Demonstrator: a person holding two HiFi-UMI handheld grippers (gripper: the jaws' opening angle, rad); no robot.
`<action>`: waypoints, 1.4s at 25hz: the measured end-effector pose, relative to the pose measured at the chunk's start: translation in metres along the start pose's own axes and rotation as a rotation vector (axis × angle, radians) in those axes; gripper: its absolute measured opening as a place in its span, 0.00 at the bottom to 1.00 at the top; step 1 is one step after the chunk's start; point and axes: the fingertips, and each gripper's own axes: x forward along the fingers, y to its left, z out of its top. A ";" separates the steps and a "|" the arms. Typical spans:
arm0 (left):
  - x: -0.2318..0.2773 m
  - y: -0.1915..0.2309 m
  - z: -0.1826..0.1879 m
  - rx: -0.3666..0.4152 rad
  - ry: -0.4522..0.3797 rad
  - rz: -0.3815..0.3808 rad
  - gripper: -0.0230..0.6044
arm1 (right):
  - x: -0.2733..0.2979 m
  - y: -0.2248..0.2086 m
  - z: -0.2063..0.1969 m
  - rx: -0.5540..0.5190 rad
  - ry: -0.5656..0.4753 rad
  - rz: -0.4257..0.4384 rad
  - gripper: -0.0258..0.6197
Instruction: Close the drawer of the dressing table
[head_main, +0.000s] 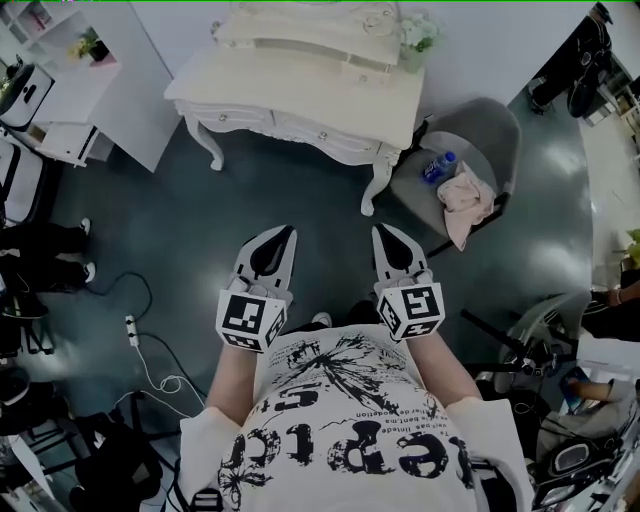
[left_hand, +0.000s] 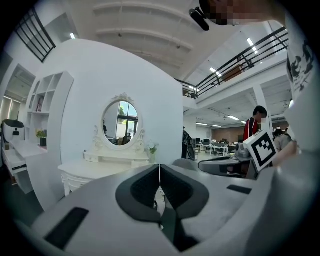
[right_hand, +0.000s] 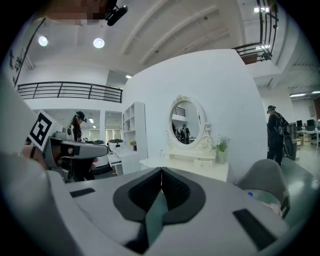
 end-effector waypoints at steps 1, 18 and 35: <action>0.001 0.004 -0.001 -0.005 0.000 0.003 0.07 | 0.005 0.000 -0.001 -0.002 0.003 0.002 0.07; 0.157 0.086 0.025 -0.011 0.014 0.124 0.07 | 0.169 -0.102 0.037 -0.002 0.009 0.110 0.07; 0.335 0.124 0.046 -0.044 0.055 0.106 0.07 | 0.286 -0.241 0.056 0.011 0.067 0.077 0.07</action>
